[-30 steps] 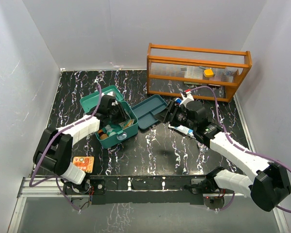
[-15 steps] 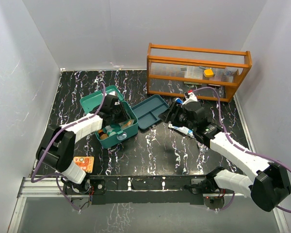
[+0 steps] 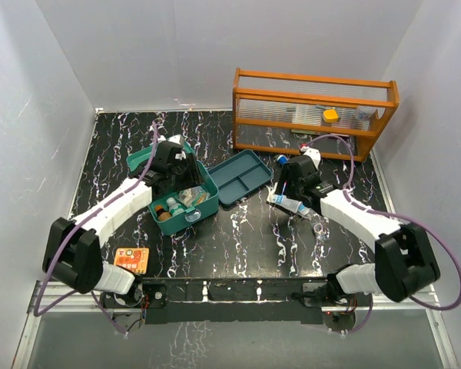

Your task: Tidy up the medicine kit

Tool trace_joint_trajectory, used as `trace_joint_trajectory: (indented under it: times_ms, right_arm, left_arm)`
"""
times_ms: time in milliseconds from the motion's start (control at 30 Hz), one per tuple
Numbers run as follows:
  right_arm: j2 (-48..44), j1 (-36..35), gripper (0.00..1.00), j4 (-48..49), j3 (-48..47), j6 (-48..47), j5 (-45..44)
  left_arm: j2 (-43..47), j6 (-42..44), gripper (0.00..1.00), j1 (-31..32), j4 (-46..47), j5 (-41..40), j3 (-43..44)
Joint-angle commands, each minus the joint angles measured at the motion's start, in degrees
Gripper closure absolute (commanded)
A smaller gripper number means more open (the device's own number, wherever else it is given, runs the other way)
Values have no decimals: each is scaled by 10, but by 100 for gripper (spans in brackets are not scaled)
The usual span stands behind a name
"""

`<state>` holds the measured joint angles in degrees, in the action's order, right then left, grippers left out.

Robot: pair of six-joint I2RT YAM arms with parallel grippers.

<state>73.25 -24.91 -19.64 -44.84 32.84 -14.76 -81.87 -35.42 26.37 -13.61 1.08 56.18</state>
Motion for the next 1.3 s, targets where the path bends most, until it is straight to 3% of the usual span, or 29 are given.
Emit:
trace_joint_trajectory:
  times_ms: [0, 167, 267, 433, 900, 1033, 1133, 1267]
  right_arm:
    - [41, 19, 36, 10, -42, -22, -21]
    - [91, 59, 30, 42, -59, -59, 21]
    - [110, 71, 23, 71, -64, -103, 56]
    - [164, 88, 21, 89, -87, -141, 136]
    - [200, 96, 19, 84, -97, -147, 85]
    - [197, 96, 13, 71, -96, -139, 57]
    - [198, 95, 14, 60, -95, -134, 101]
    - [188, 96, 14, 27, -87, -108, 227]
  left_arm:
    - [63, 25, 48, 2, -67, -2, 30]
    - [131, 32, 45, 2, -71, 12, 30]
    - [184, 40, 43, 1, -39, 54, 16]
    - [249, 49, 37, 2, 26, 135, -13]
    - [293, 47, 28, 2, 55, 196, -21]
    - [293, 43, 28, 2, 60, 199, -26]
    - [293, 41, 27, 2, 65, 204, -29]
    - [292, 38, 27, 2, 65, 205, -29]
